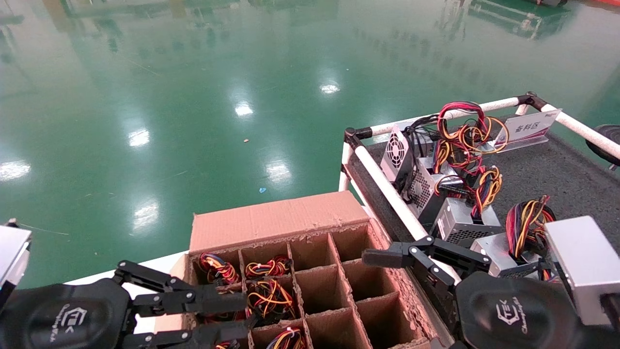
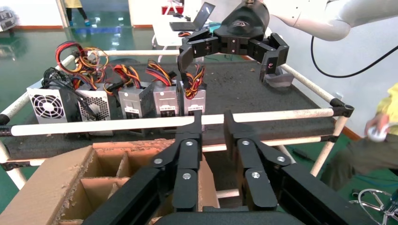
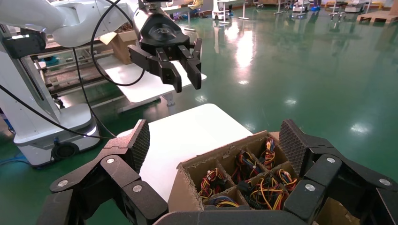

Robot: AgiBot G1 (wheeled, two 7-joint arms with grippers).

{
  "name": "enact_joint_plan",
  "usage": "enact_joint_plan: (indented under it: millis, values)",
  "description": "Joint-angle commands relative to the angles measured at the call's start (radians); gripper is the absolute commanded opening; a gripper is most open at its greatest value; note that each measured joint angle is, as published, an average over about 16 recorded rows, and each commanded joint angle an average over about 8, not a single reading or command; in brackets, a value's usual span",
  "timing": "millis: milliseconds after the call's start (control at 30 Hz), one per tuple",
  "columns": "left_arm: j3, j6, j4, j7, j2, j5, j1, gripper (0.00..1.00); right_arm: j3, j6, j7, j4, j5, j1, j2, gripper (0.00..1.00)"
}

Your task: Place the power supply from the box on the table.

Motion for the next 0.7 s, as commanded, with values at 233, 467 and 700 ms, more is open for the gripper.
enact_joint_plan:
  millis: [233,467,700]
  values:
    - [0.0,0.0,0.0,0.0,0.0,0.0,0.0,0.0,0.0,0.0,0.0,0.0,0.0,0.0,0.0,1.0]
    - [0.0,0.0,0.0,0.0,0.0,0.0,0.0,0.73,0.0,0.0,0.0,0.0,0.0,0.0,0.0,1.0]
    - [0.0,0.0,0.0,0.0,0.0,0.0,0.0,1.0,-0.018,0.015,-0.004,0.001,-0.034,-0.006,-0.017,1.0]
